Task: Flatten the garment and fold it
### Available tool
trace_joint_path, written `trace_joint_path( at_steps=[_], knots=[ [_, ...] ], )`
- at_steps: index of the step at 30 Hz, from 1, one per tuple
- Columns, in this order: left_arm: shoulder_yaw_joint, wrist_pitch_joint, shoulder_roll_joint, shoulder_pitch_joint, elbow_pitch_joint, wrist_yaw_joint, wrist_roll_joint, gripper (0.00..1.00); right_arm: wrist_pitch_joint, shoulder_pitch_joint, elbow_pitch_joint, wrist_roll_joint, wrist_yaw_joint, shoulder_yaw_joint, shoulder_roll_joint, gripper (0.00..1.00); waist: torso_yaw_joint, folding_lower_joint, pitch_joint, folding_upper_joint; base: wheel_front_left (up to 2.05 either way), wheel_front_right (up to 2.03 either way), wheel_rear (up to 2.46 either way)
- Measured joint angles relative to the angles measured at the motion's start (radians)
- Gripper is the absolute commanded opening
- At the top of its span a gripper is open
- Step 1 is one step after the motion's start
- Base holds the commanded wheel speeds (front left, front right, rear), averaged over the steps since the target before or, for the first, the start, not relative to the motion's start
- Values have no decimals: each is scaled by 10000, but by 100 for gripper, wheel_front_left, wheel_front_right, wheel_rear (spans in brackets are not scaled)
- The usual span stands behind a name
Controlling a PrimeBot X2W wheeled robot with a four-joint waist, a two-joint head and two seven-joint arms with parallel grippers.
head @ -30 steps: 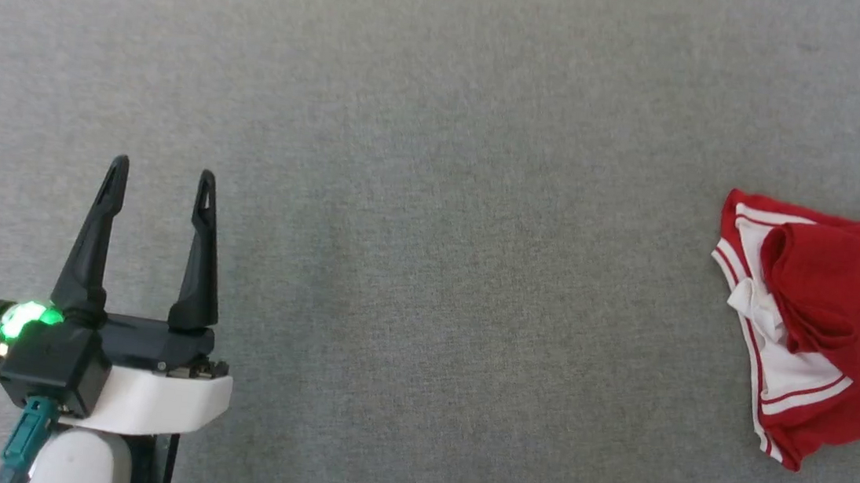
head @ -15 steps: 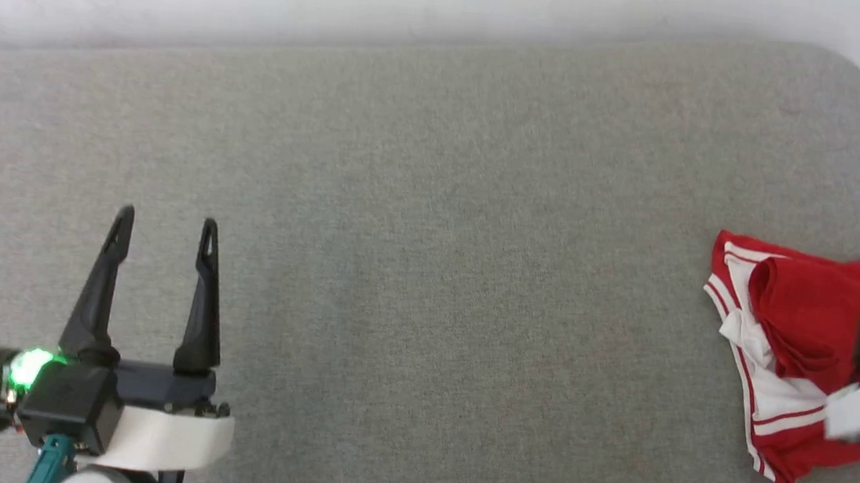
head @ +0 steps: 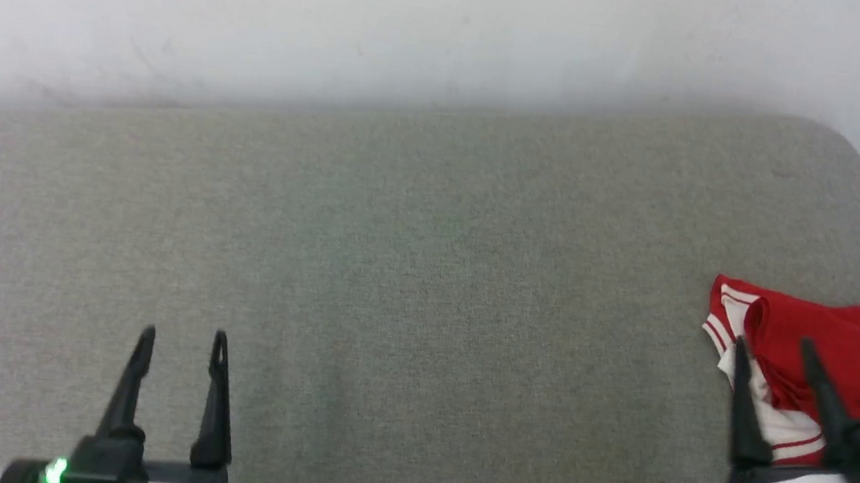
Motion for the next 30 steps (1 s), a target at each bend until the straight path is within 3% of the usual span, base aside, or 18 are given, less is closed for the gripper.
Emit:
trace_joint_path(
  at_steps=[13, 27, 28, 30],
  knots=[
    [-309, 2, -226, 682, 360, 236, -153, 100, -591, 633, 658, -410, 2, 600, 13, 100, 462, 1, -493, 0, 0, 0, 0],
    [-372, 2, -265, 591, 113, 138, -125, 100, -669, 675, 690, -497, 2, 708, 13, 100, 416, 2, -363, 0, 0, 0, 0],
    [-370, 6, -263, 563, 75, 138, -121, 0, -663, 676, 692, -493, 2, 711, 10, 0, 413, 2, -359, 0, 0, 0, 0],
    [-368, 15, -259, 577, 81, 138, -125, 0, -663, 677, 696, -493, 2, 713, 6, 0, 413, 2, -359, 0, 0, 0, 0]
  ],
)
